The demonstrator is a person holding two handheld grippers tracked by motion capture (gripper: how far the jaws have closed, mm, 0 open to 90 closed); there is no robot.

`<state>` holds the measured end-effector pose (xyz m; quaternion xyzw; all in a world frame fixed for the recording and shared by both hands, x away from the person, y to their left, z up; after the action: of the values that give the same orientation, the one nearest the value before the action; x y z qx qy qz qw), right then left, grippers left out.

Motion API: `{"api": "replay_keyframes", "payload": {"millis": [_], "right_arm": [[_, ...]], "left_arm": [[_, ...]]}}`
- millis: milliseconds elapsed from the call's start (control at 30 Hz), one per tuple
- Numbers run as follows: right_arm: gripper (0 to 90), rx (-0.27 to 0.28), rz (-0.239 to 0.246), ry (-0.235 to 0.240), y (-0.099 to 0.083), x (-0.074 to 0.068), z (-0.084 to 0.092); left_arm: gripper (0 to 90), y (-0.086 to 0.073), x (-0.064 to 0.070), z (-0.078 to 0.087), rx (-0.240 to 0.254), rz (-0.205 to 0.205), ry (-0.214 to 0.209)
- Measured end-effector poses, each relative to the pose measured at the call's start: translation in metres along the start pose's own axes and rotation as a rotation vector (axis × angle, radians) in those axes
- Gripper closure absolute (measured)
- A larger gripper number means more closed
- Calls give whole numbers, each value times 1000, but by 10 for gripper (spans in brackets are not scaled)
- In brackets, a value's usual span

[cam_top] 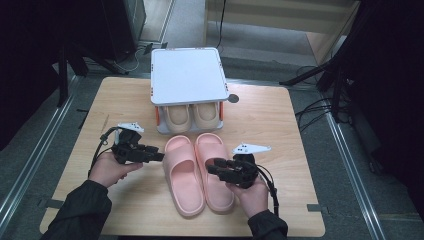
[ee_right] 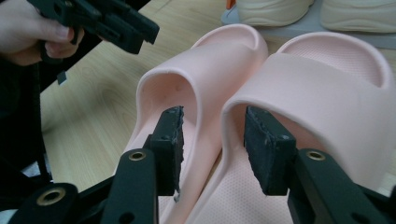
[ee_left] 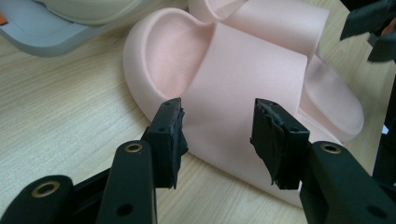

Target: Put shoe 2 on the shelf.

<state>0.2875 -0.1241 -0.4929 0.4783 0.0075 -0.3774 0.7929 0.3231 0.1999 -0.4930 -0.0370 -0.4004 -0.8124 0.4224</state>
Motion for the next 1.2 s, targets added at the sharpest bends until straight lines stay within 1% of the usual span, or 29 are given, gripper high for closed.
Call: {"api": "replay_keyframes", "payload": {"millis": [100,133,200,267,333,400,467,600,633,667,800,900,1067,1200], "right_arm": [[554,-7,14,-23,-2,-5,-6],[544,-8,22,-37,-3,-7,-8],[526,-7,28,-60,-5,-10,-11],[517,-10,19,-74,-6,-11,-15],[501,-15,22,-107,-8,-12,-18],[466,-15,25,-132,-10,-13,-24],[438,-14,17,-149,-10,-13,-32],[409,-9,-7,-164,-10,-13,-45],[407,-6,-7,-165,-10,-13,-48],[406,-12,-15,-164,-10,-13,-51],[404,-4,-43,-176,-9,-13,-59],[404,-12,-43,-190,-7,-14,-64],[419,-21,-36,-242,-5,-16,-72],[454,-39,-32,-293,-5,-18,-78]], "left_arm": [[527,2,-1,-1,1,-2,-1],[528,3,0,-1,3,2,-3],[527,5,-1,-2,0,-4,-3],[527,6,0,-3,-4,-8,-5],[527,7,0,-3,-5,-10,-9],[527,7,-1,-4,-5,-7,-7],[527,8,-1,-4,-6,-7,-11],[527,8,-1,-4,-5,-8,-11],[527,8,-2,-4,-5,-7,-9],[527,8,-2,-3,-5,-5,-7],[526,8,-3,-3,1,0,-8],[526,8,-3,-2,6,4,-8],[525,8,-5,0,8,7,-5],[532,8,-5,0,11,-6,-3]]}}
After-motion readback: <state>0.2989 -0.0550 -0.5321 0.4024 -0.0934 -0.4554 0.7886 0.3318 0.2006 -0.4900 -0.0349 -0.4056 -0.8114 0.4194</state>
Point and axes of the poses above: each handheld gripper's, and its own axes: z roughly backward along the jaws, y roughly out of its top, x roughly to its right, the point moved 2 cm from there along -z, roughly forward along the jaws
